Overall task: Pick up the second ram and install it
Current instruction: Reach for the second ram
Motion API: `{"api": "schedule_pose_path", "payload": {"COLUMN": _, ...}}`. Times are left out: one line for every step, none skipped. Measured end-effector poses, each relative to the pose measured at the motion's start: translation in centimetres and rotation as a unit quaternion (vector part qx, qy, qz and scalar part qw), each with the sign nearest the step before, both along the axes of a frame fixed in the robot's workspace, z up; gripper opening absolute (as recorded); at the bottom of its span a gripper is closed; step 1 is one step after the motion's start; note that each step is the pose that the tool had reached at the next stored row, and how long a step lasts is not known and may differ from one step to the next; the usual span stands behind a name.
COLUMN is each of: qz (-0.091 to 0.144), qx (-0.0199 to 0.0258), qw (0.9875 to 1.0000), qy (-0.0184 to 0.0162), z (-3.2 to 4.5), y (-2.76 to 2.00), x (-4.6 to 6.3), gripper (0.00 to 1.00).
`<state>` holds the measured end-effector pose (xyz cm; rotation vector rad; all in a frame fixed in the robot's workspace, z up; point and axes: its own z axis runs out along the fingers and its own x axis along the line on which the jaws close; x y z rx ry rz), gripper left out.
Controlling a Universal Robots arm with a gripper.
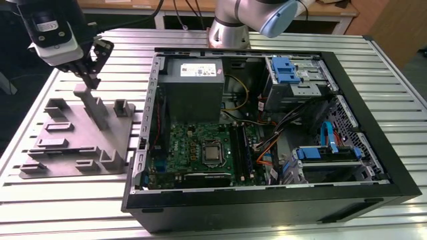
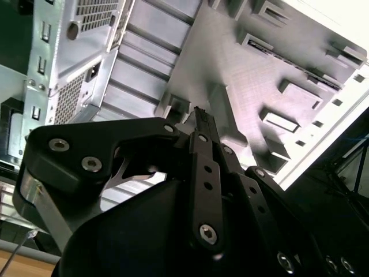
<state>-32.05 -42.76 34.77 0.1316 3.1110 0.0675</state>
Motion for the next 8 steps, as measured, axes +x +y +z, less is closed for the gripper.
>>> {"api": "schedule_pose_path", "payload": {"qz": 0.0, "qx": 0.0, "qw": 1.0, "qy": 0.0, "z": -0.04, "y": -0.07, "x": -0.2, "gripper": 0.1}}
{"api": "schedule_pose_path", "payload": {"qz": 0.0, "qx": 0.0001, "qw": 1.0, "qy": -0.0001, "z": -0.08, "y": -0.15, "x": -0.3, "gripper": 0.1}}
{"api": "schedule_pose_path", "payload": {"qz": 0.0, "qx": 0.0, "qw": 1.0, "qy": 0.0, "z": -0.11, "y": -0.24, "x": -0.5, "gripper": 0.1}}
{"api": "schedule_pose_path", "payload": {"qz": 0.0, "qx": 0.0, "qw": 1.0, "qy": 0.0, "z": -0.16, "y": -0.31, "x": -0.6, "gripper": 0.1}}
{"api": "schedule_pose_path", "payload": {"qz": 0.0, "qx": 0.0, "qw": 1.0, "qy": 0.0, "z": -0.2, "y": -0.38, "x": -0.8, "gripper": 0.1}}
{"api": "schedule_pose_path", "payload": {"qz": 0.0, "qx": 0.0, "qw": 1.0, "qy": 0.0, "z": -0.25, "y": -0.44, "x": -1.0, "gripper": 0.1}}
{"api": "schedule_pose_path", "payload": {"qz": 0.0, "qx": 0.0, "qw": 1.0, "qy": -0.0001, "z": -0.3, "y": -0.5, "x": -1.2, "gripper": 0.1}}
{"api": "schedule_pose_path", "payload": {"qz": 0.0, "qx": 0.0, "qw": 1.0, "qy": 0.0, "z": -0.33, "y": -0.59, "x": -1.4, "gripper": 0.1}}
